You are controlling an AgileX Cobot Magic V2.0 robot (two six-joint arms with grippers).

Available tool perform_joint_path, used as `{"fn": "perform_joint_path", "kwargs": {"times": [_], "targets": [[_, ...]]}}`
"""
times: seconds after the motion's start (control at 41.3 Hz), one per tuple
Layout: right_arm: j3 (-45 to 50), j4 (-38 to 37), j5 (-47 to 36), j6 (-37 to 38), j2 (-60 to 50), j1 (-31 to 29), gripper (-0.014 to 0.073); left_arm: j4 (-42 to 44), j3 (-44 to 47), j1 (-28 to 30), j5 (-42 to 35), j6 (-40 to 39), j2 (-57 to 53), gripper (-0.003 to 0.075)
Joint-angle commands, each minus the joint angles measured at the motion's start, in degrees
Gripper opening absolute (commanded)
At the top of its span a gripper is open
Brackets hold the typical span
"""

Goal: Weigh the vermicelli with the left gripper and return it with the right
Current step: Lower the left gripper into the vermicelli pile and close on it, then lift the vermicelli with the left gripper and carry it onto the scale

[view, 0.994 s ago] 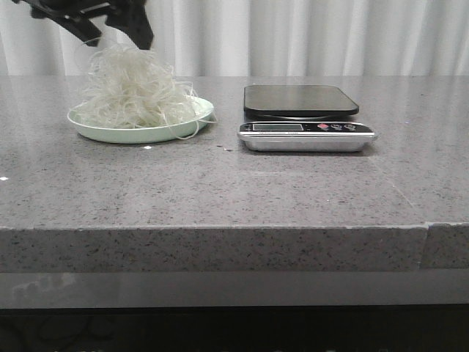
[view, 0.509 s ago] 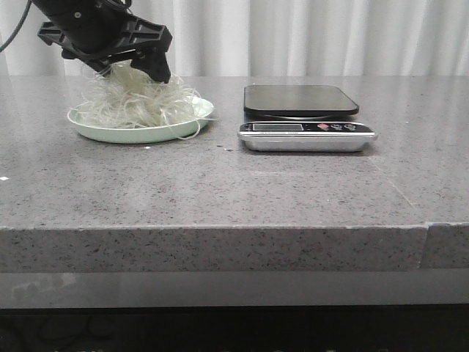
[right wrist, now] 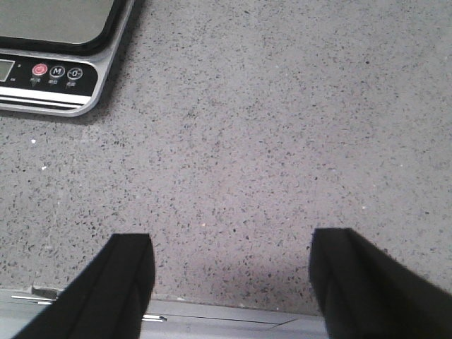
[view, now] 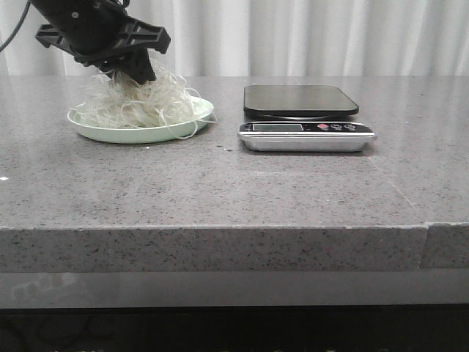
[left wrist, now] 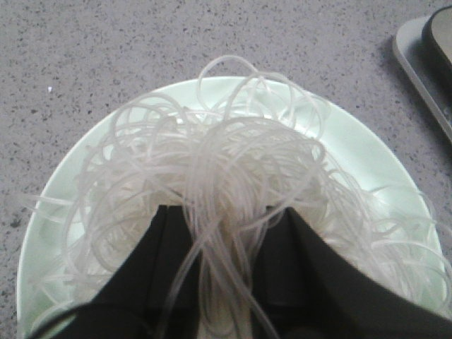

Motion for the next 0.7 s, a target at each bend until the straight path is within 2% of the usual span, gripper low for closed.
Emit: {"fn": "perform_joint_path", "kwargs": {"times": [0.0, 0.339, 0.679], "targets": [[-1.42, -0.15, -2.91, -0.42, 0.28, -0.27, 0.0566, -0.51, -2.36, -0.3, 0.57, -0.15, -4.17, 0.0145], [-1.42, -0.1, -2.85, -0.42, 0.28, -0.27, 0.0566, 0.27, -12.38, -3.22, 5.33, 1.81, -7.49, 0.0145], [-1.42, -0.1, -2.72, -0.42, 0.28, -0.27, 0.0566, 0.32, -24.81, -12.19, 3.5, 2.0, -3.72, 0.0149]]}}
